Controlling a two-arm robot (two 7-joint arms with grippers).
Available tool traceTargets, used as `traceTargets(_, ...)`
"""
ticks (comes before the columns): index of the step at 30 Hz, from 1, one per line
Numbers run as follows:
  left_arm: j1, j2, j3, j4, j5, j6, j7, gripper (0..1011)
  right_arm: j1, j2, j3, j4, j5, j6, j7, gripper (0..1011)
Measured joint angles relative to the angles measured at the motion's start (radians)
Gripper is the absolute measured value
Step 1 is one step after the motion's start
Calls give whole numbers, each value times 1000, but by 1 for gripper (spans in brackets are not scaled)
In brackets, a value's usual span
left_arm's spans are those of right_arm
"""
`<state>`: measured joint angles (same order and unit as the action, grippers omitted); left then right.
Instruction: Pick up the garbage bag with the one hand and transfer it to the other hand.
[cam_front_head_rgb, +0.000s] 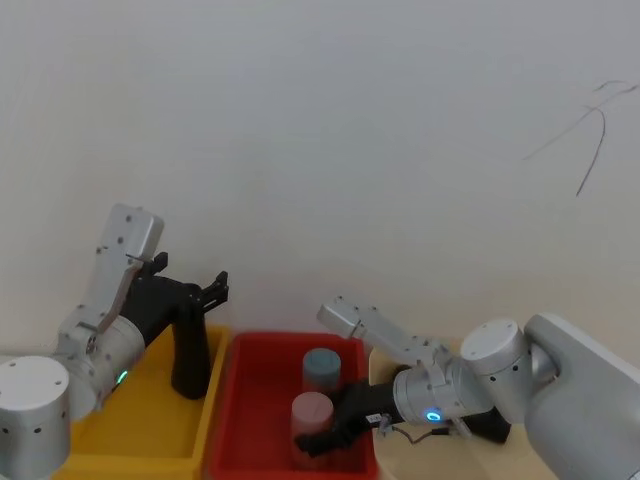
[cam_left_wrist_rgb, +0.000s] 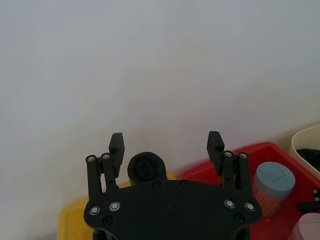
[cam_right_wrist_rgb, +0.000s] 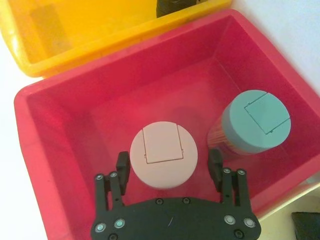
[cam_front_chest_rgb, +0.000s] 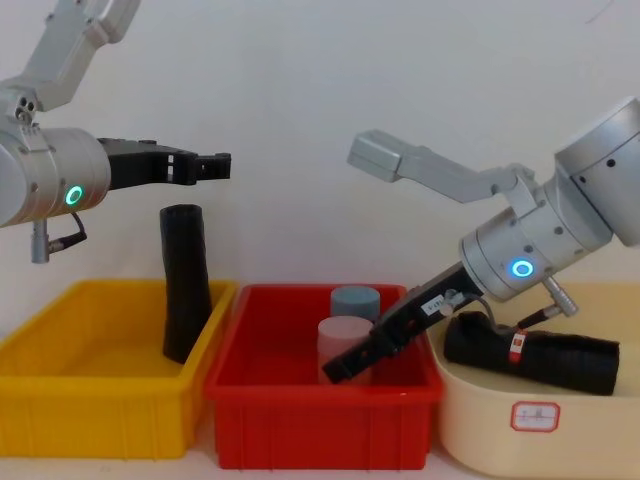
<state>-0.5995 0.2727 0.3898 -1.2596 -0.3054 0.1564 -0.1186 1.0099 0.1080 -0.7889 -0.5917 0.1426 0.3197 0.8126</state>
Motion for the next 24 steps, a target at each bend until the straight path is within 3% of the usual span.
traceTargets(12,0,0,0,0,0,0,0,1002,5,-8,2,12,-3,-3,2,647)
traceTargets(24,0,0,0,0,0,0,0,1002,-1,-4,8,3,-4,-1,3,647)
